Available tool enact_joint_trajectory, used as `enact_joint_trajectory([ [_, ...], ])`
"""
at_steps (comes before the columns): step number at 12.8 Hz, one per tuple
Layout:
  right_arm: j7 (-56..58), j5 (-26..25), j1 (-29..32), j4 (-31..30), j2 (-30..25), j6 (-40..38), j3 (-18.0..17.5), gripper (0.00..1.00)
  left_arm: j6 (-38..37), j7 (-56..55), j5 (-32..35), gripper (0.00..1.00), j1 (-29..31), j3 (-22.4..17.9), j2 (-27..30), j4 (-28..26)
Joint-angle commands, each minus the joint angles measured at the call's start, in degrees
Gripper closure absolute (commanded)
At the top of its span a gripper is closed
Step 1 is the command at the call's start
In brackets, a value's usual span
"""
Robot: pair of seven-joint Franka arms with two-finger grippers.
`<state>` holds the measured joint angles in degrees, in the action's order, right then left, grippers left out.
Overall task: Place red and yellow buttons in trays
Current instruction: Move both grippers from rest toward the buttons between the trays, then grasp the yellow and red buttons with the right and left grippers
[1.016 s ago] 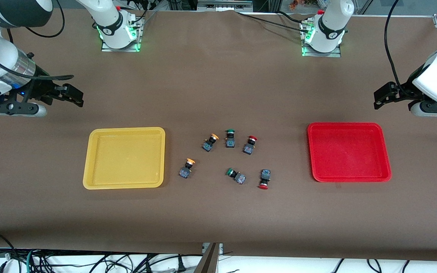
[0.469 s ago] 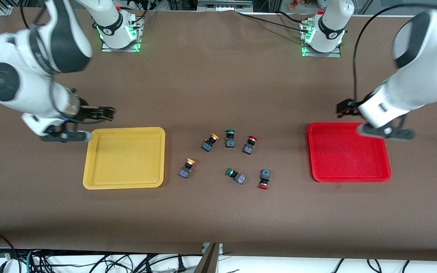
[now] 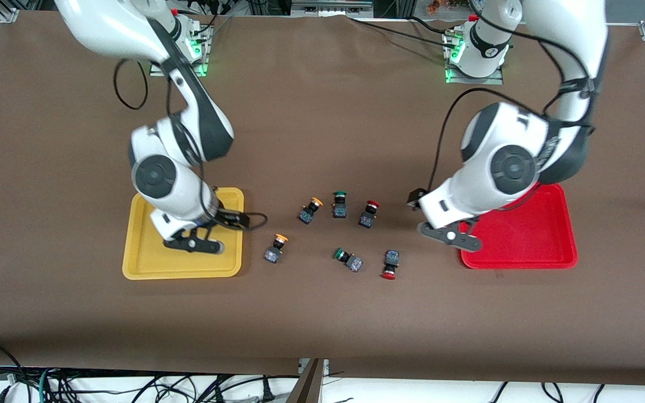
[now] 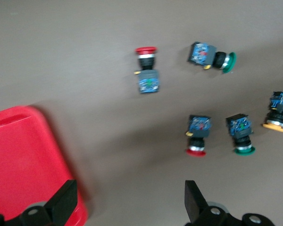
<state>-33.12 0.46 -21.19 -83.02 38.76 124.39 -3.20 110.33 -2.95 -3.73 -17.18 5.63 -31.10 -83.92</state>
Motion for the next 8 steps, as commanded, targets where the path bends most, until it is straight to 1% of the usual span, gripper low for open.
enact_joint_trajectory([
  [1,-5.45,0.86,-1.92,5.68,8.76,8.98,0.21,0.00,4.52,1.02,-4.26,0.00,-0.66,1.65,-7.12,2.19],
  [2,-7.29,0.86,-2.36,6.38,10.88,12.51,0.21,0.00,6.54,1.02,-4.27,0.00,-1.45,2.01,-8.70,1.92],
  [3,-8.70,0.86,-3.07,7.95,12.64,13.67,0.21,0.00,8.56,1.02,-4.18,0.00,-2.67,2.02,-10.55,1.92],
  [5,-11.25,0.95,-3.86,10.42,14.41,13.77,0.12,0.01,12.61,1.10,-4.10,0.00,-3.47,2.10,-13.98,1.83],
  [7,-12.14,0.86,-4.74,10.51,15.46,14.73,0.12,0.01,13.33,0.93,-4.18,0.00,-6.01,2.02,-15.57,1.57],
  [8,-13.27,0.86,-5.53,10.60,16.34,16.30,0.21,0.01,15.16,0.93,-4.10,0.00,-6.72,2.02,-16.27,1.40],
])
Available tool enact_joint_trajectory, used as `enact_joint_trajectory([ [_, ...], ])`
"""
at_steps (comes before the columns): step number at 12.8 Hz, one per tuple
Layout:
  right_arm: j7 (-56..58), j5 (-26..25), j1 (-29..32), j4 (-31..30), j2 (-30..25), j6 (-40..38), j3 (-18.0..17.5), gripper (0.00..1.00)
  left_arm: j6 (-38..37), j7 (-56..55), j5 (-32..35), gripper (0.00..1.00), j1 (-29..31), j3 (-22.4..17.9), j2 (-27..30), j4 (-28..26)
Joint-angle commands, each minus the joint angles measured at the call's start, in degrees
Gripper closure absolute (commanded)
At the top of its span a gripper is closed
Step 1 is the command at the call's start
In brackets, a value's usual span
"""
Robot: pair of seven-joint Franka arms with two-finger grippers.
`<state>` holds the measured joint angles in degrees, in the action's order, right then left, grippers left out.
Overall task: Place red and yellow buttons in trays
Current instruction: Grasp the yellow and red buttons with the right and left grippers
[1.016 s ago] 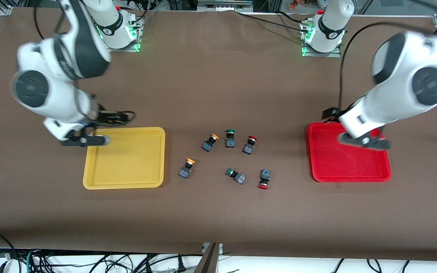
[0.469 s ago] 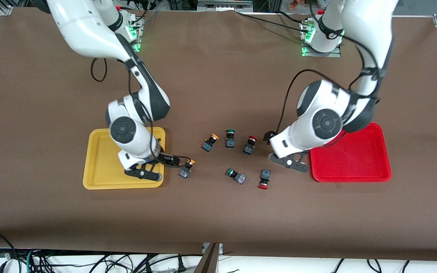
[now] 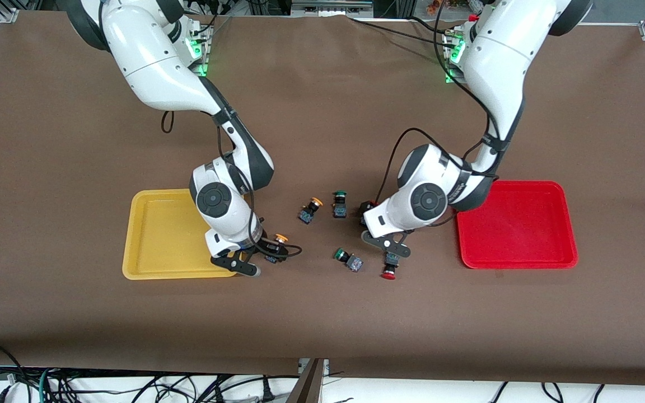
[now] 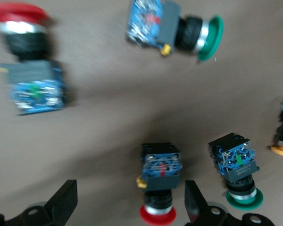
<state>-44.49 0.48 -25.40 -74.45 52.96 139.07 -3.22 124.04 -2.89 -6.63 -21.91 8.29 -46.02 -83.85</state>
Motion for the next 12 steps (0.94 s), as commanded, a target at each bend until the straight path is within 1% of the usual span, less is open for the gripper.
enact_joint_trajectory([
  [1,-2.53,0.67,-2.01,1.95,3.02,2.77,0.23,0.01,3.47,0.87,-1.19,0.00,-2.35,-0.73,-1.70,0.71],
  [2,-2.53,0.67,-2.11,1.94,3.46,2.96,0.23,0.02,3.83,0.87,-1.11,0.00,-2.35,-0.73,-1.71,0.44],
  [3,-2.36,0.49,-2.11,1.86,3.64,2.96,0.32,0.07,3.84,0.87,-1.11,0.00,-2.35,-0.73,-1.88,0.44],
  [4,-2.18,0.23,-2.11,1.68,3.64,2.88,0.32,0.14,3.92,0.87,-1.02,0.00,-2.44,-0.73,-2.40,0.44],
  [5,-2.01,0.05,-2.11,1.68,3.64,2.70,0.32,0.25,3.93,0.78,-0.15,0.00,-2.87,-0.73,-2.67,0.44],
  [6,-1.92,-0.04,-2.11,1.68,3.64,2.44,0.41,0.36,3.93,0.61,0.30,0.04,-2.88,-0.73,-2.85,0.44],
  [7,-1.74,-0.04,-2.02,1.59,3.47,2.26,0.50,0.50,3.84,0.78,0.30,0.43,-2.88,-0.73,-2.67,0.44],
  [8,-1.57,-0.12,-2.02,1.68,3.29,1.91,0.58,0.61,3.84,0.96,0.65,0.65,-3.05,-0.73,-2.59,0.53],
  [9,-1.57,-0.13,-1.93,1.68,3.03,1.12,0.67,0.69,3.84,0.96,2.48,0.78,-3.14,-0.65,-2.50,0.70],
  [10,-1.57,-0.04,-1.76,1.77,2.59,-0.19,0.76,0.73,3.49,0.87,3.37,0.92,-3.49,-0.64,-2.32,0.62],
  [12,-1.57,0.14,-1.67,2.03,1.19,-3.18,0.76,0.73,3.05,0.78,3.38,0.99,-3.50,-0.64,-1.71,0.53],
])
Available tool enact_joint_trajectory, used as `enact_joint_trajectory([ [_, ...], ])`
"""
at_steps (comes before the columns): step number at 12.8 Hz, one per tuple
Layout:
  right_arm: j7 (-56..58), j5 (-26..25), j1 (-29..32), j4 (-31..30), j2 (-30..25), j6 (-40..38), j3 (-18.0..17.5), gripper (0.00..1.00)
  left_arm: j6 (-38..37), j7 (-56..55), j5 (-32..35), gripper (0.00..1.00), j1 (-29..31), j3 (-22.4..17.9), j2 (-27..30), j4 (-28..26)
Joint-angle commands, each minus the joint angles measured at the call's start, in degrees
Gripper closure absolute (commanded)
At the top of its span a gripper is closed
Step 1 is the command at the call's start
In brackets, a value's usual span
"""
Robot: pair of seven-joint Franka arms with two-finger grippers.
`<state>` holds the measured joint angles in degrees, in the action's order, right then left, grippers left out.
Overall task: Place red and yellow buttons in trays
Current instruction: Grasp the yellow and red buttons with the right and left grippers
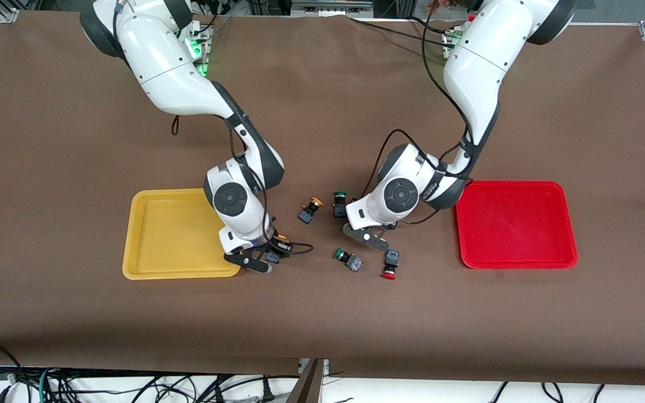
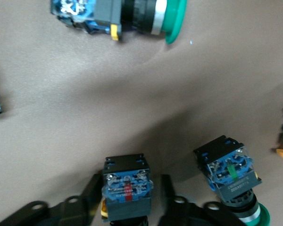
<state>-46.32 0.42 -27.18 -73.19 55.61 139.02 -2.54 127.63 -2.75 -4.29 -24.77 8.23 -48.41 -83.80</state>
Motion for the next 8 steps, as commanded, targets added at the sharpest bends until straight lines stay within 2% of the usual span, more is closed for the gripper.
enact_joint_trajectory([
  [1,0.35,0.20,0.20,0.76,-2.43,-4.96,0.17,0.73,-1.76,0.55,1.04,1.00,-0.02,-0.58,1.39,0.56],
  [3,3.40,0.20,1.60,1.20,-4.72,-10.23,0.43,0.72,-8.68,0.55,1.04,1.00,1.03,-1.11,4.37,1.35],
  [5,11.21,0.81,6.85,1.12,-7.09,-13.06,0.08,0.72,-16.06,0.64,1.12,1.00,4.36,-1.11,8.40,1.35],
  [6,16.12,0.81,8.97,0.59,-7.80,-13.94,0.08,0.71,-19.92,0.90,1.30,0.89,6.56,-1.20,10.25,1.27],
  [8,24.66,0.81,11.26,-1.68,-9.64,-18.84,0.69,0.69,-23.29,8.41,5.75,0.89,10.77,-1.29,13.59,1.18],
])
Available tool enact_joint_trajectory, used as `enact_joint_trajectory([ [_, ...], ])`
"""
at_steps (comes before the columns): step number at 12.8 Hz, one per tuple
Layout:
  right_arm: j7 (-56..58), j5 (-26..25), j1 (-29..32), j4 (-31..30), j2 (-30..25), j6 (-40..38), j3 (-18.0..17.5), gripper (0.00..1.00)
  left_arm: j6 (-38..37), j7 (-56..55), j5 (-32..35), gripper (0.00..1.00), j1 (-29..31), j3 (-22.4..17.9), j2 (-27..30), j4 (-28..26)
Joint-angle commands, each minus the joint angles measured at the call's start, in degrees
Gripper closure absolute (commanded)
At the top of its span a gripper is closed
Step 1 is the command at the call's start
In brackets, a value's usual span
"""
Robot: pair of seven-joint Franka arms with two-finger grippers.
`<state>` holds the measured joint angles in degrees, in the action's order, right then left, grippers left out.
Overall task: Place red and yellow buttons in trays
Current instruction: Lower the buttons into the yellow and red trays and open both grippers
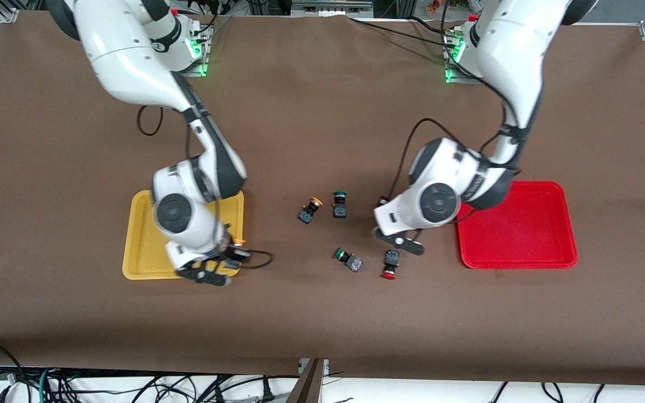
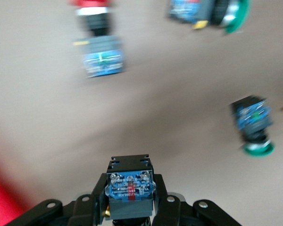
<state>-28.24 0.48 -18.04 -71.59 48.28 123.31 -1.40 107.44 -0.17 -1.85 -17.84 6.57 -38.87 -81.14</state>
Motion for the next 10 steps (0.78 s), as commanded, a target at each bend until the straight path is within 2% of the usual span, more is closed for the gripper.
enact_joint_trajectory([
  [1,7.83,0.84,2.91,-5.99,-3.44,-3.17,-0.01,0.67,-4.76,9.71,4.21,0.90,7.00,0.37,4.76,-1.39],
  [2,7.76,0.84,3.18,-8.80,-4.58,-2.30,0.00,0.67,-5.48,14.01,4.31,0.90,9.90,0.37,4.86,-1.48],
  [4,7.93,0.75,3.44,-17.05,-7.57,2.69,0.52,0.59,-6.09,24.73,4.39,0.94,13.96,0.37,3.37,-2.61],
  [5,8.63,0.66,3.53,-22.14,-9.41,6.90,1.13,0.59,-5.75,28.26,5.87,0.94,16.06,0.37,0.40,-3.14],
  [7,12.66,0.75,3.53,-29.63,-11.36,14.29,2.62,0.59,-5.66,31.80,7.21,0.90,19.15,0.37,-2.16,-3.23],
  [8,14.24,0.75,3.62,-30.97,-11.54,15.28,3.24,0.56,-5.75,31.64,7.12,0.82,19.25,0.37,-2.61,-3.93],
  [9,14.78,0.75,3.62,-31.33,-12.06,15.03,3.68,0.43,-5.75,30.94,7.12,0.59,19.33,0.37,-2.61,-5.24],
  [10,14.61,0.75,3.62,-31.33,-12.41,14.50,3.69,0.17,-5.31,30.93,7.12,0.01,19.51,0.37,-3.14,-5.34],
])
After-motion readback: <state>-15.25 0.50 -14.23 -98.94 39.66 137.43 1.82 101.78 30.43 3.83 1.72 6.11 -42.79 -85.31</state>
